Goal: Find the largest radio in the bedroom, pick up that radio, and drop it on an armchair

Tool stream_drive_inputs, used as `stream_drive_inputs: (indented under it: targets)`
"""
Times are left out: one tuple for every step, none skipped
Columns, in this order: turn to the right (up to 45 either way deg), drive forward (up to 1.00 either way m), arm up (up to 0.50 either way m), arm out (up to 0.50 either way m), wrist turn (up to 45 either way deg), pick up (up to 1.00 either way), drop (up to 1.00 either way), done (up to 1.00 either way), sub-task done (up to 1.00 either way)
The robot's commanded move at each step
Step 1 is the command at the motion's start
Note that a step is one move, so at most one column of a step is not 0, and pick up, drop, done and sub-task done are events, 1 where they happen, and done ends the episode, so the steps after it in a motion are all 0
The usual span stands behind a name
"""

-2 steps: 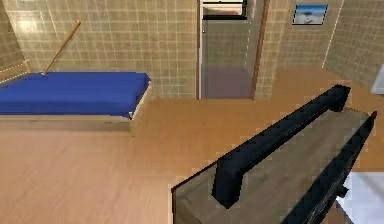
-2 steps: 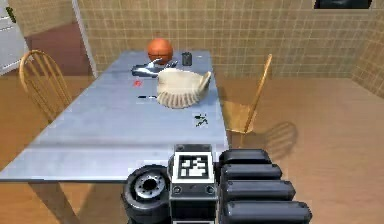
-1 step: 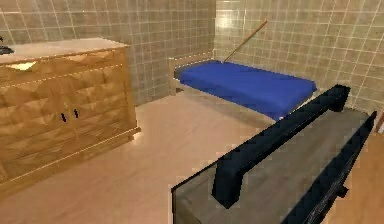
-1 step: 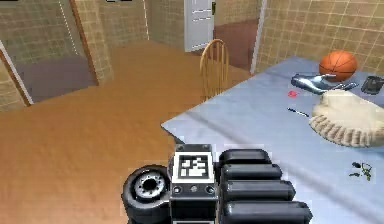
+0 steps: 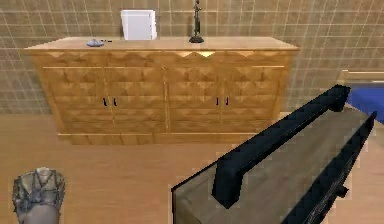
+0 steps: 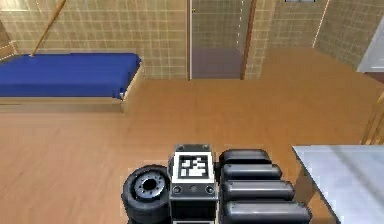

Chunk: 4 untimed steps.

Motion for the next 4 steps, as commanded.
stream_drive_inputs:
  targets:
    - [0.0, 0.05, 0.0, 0.0, 0.0, 0.0, 0.0, 0.0, 0.0]
    - [45.0, 0.0, 0.0, 0.0, 0.0, 0.0, 0.0, 0.0, 0.0]
    - [42.0, 0.0, 0.0, 0.0, 0.0, 0.0, 0.0, 0.0, 0.0]
    - [0.0, 0.9, 0.0, 0.0, 0.0, 0.0, 0.0, 0.0, 0.0]
